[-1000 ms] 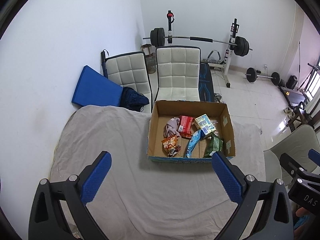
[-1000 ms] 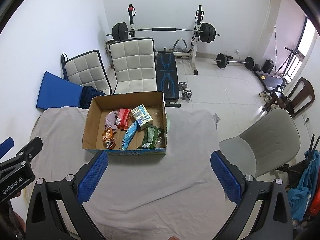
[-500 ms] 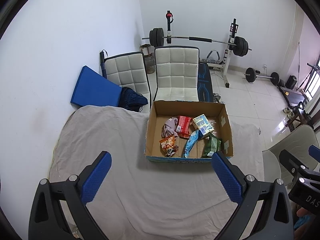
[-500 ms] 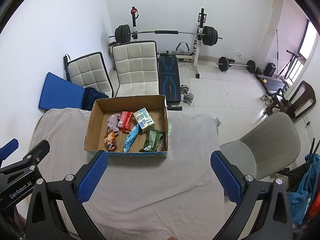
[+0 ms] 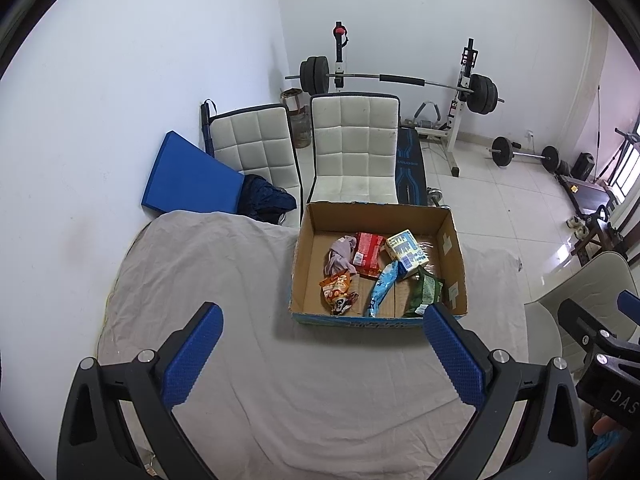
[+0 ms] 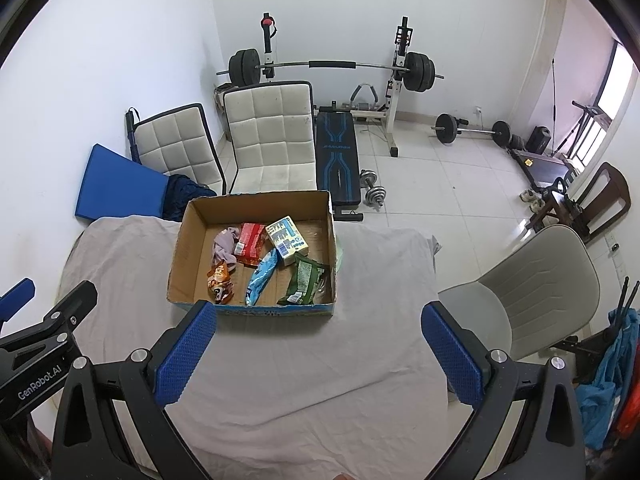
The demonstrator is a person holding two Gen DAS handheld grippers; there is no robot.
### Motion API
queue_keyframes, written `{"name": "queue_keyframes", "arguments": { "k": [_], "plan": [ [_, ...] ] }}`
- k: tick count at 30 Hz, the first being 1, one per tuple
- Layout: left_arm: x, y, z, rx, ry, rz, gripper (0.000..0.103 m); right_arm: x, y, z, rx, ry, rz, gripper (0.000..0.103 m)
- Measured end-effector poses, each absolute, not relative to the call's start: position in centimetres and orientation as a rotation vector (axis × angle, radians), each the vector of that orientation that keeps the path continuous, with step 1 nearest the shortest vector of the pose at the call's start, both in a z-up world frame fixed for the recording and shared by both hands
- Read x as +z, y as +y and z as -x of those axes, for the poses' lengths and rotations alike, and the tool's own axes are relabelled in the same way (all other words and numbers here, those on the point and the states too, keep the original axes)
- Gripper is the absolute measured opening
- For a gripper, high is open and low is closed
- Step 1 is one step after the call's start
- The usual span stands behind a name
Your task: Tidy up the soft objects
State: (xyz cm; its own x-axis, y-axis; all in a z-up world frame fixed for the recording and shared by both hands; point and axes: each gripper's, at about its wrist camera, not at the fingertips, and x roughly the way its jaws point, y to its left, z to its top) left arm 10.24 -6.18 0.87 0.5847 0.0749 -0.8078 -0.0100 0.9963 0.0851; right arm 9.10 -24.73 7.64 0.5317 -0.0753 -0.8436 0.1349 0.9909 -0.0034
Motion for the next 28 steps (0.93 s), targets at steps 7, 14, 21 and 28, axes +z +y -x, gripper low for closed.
{"name": "queue_keyframes", "arguments": {
  "k": [7, 14, 21, 28],
  "plan": [
    [0.77, -6.32, -10.2, 0.045, 0.943, -0.073, 0.103, 7.56, -24.68, -9.09, -0.131, 1.0, -0.063, 0.103],
    [0.61, -6.12, -10.34, 0.048, 0.942, -0.074, 0.103, 7.35, -24.8, -9.29, -0.133, 1.008, -0.061, 0.103],
    [0.59, -6.17, -10.36, 0.045, 0.946, -0.076, 0.103, 7.27, -24.8, -9.43, -0.135, 1.005, -0.06, 0.103],
    [0.44, -6.01, -10.45, 0.043, 0.947, -0.074, 0.103, 7.25, -24.86, -9.44, -0.136, 1.007, -0.064, 0.103]
  ]
}}
